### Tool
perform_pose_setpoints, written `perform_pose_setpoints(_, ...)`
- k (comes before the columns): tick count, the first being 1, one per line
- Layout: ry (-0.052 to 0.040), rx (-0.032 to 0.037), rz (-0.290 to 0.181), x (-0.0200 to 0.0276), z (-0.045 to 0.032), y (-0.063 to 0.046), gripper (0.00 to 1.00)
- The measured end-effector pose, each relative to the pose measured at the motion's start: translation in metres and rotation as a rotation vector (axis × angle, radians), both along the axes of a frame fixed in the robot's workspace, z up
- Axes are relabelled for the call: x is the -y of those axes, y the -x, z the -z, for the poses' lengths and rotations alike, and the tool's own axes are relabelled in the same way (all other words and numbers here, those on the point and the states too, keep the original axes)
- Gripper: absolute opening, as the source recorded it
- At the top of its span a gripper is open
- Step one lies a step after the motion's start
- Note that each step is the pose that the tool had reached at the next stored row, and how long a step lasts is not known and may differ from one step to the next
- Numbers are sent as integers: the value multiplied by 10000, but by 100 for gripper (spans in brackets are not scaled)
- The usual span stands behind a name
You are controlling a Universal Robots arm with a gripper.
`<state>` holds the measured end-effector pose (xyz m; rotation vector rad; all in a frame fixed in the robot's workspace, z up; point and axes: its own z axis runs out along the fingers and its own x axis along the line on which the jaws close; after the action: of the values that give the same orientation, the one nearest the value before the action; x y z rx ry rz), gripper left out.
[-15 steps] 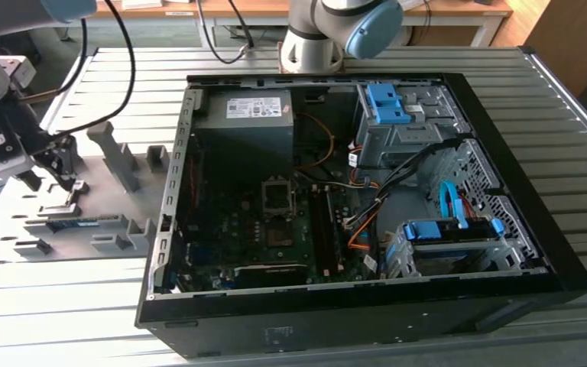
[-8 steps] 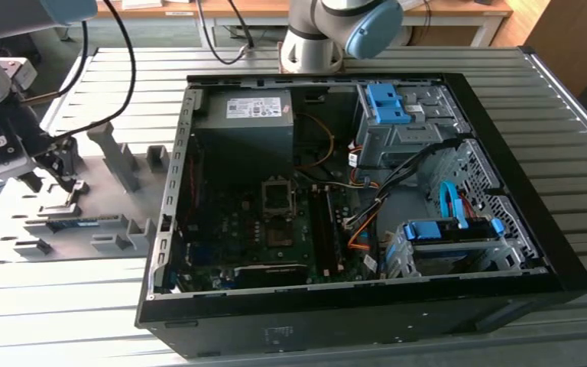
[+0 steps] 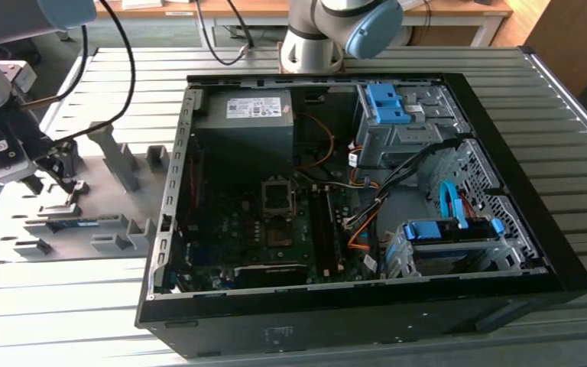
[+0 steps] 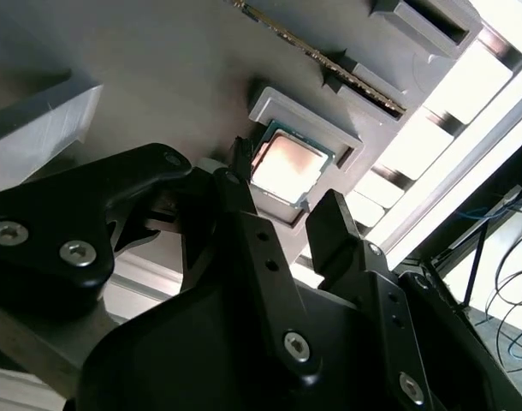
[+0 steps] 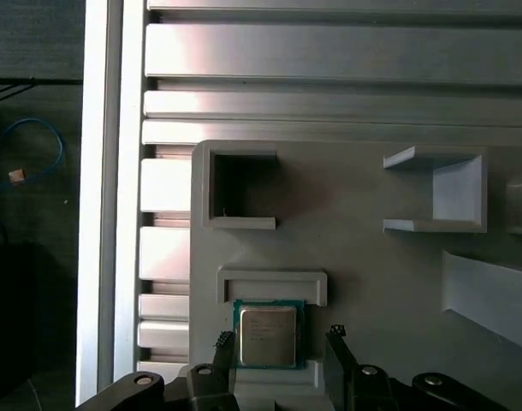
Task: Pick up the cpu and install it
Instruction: 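Pick up the cpu and move it towards the insertion slot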
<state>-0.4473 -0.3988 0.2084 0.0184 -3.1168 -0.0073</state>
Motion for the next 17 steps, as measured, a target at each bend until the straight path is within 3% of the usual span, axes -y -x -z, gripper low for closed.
perform_pose_setpoints(5,0,0,-468,3,54,1,53)
perform_pose_setpoints(17,-2,0,-485,3,174,21,53)
